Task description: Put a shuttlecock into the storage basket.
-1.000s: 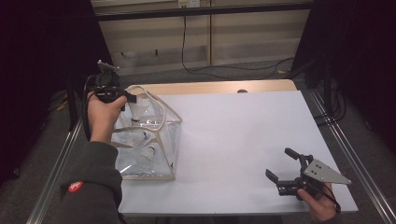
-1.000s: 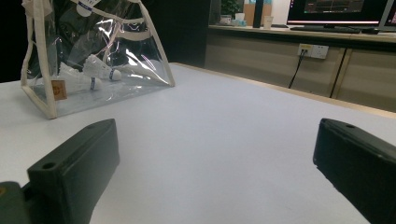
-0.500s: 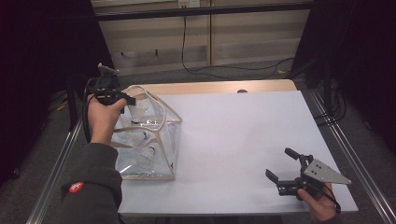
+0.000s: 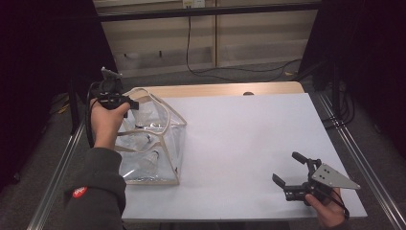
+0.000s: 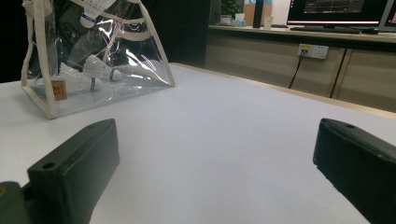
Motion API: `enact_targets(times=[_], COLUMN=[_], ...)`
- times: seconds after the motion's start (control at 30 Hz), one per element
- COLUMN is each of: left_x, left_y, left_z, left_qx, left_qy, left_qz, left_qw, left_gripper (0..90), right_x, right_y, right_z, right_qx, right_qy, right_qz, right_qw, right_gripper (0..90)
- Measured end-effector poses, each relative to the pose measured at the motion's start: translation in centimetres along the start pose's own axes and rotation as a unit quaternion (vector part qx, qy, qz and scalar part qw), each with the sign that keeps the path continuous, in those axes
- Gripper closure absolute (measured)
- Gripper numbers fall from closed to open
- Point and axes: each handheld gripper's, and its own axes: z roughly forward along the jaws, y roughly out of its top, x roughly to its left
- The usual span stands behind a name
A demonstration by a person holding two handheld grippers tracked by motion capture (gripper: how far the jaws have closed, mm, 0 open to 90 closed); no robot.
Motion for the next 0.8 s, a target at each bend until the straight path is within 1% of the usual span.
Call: enact_targets(times=[0.1, 0.2, 0.27, 0.43, 0.5, 0.7, 0.8], left_x=[0.0, 0.02, 0.0, -0.08, -0.16, -0.38, -0.62], left_y=[-0.01, -0.01, -0.06, -0.09, -0.1, -0.11, -0.14], left_z=[0.0, 0.02, 0.12, 0.17, 0.18, -0.01, -0.16], left_qx=[-0.002, -0.002, 0.002, 0.001, 0.003, 0.0, 0.0], left_qy=[0.001, 0.002, -0.001, -0.005, -0.009, -0.019, -0.029], left_qz=[-0.001, -0.001, -0.001, 0.001, 0.003, 0.002, 0.005], left_qw=[1.0, 1.0, 1.0, 1.0, 1.0, 0.9998, 0.9996], left_gripper=[87.9, 85.5, 84.1, 81.4, 81.0, 74.7, 70.9], right_x=[-0.01, 0.02, 0.02, 0.03, 0.03, 0.03, 0.03], right_y=[-0.02, -0.02, -0.02, -0.02, -0.02, -0.01, 0.01], right_z=[0.01, 0.02, 0.02, 0.04, 0.05, 0.04, 0.03], right_qx=[0.001, 0.001, 0.001, 0.001, 0.001, 0.001, 0.001], right_qy=[0.0, 0.0, 0.0, 0.0, 0.0, 0.0, 0.0], right_qz=[0.0, 0.0, 0.001, -0.001, -0.001, -0.001, -0.001], right_qw=[1.0, 1.0, 1.0, 1.0, 1.0, 1.0, 1.0], right_gripper=[0.3, 0.3, 0.4, 0.3, 0.3, 0.3, 0.3])
